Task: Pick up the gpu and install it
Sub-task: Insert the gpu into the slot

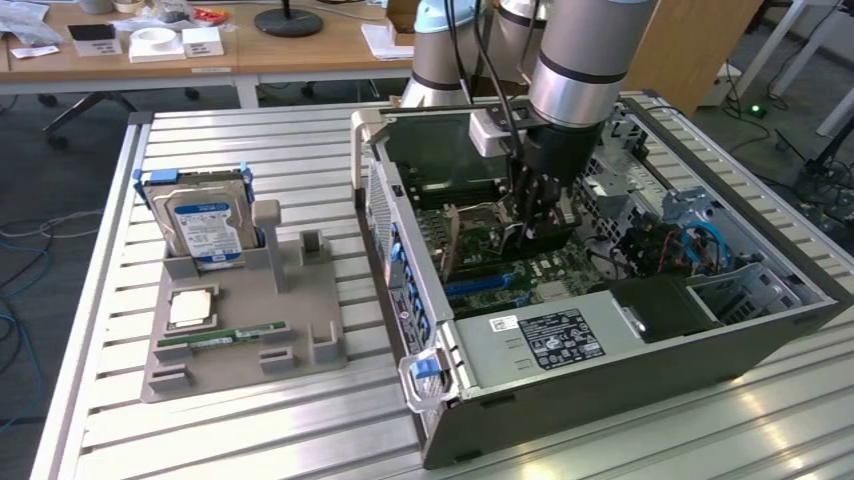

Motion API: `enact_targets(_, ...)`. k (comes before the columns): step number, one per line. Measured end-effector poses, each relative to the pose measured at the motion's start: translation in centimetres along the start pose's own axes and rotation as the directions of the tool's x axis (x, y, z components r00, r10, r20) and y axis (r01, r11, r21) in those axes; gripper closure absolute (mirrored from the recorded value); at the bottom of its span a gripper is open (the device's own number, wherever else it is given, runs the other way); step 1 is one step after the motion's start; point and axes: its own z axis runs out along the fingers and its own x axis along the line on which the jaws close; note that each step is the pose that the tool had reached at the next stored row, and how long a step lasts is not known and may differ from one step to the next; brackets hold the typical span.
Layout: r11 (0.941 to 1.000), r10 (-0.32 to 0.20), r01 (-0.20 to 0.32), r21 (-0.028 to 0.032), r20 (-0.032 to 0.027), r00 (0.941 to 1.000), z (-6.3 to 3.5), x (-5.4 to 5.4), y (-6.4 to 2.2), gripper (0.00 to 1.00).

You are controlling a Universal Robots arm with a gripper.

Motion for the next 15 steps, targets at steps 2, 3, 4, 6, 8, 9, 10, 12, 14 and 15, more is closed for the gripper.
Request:
enact_targets(2, 1.0000, 0.000, 0.000, 0.0000, 0.0000, 1.0000, 0.00, 0.0, 0.01, 0.74)
enact_targets(3, 1.0000, 0.000, 0.000, 0.0000, -0.0001, 1.0000, 0.00, 0.0, 0.06, 0.74)
enact_targets(4, 1.0000, 0.000, 0.000, 0.0002, -0.0001, 1.0000, -0.01, 0.0, 0.12, 0.74)
enact_targets(6, 1.0000, 0.000, 0.000, 0.0008, 0.0000, 1.0000, -0.01, 0.0, 0.30, 0.74)
enact_targets(8, 1.0000, 0.000, 0.000, 0.0019, 0.0000, 1.0000, -0.02, 0.0, 0.57, 0.74)
enact_targets(9, 1.0000, 0.000, 0.000, 0.0023, 0.0000, 1.0000, -0.03, 0.0, 0.68, 0.74)
enact_targets(10, 1.0000, 0.000, 0.000, 0.0026, 0.0001, 1.0000, -0.03, 0.0, 0.80, 0.74)
enact_targets(12, 1.0000, 0.000, 0.000, 0.0027, 0.0001, 1.0000, -0.03, 0.1, 0.89, 0.74)
enact_targets(14, 1.0000, 0.000, 0.000, 0.0027, 0.0001, 1.0000, -0.04, 0.2, 0.95, 0.74)
enact_targets(15, 1.0000, 0.000, 0.000, 0.0027, 0.0000, 1.0000, -0.04, 0.3, 1.00, 0.74)
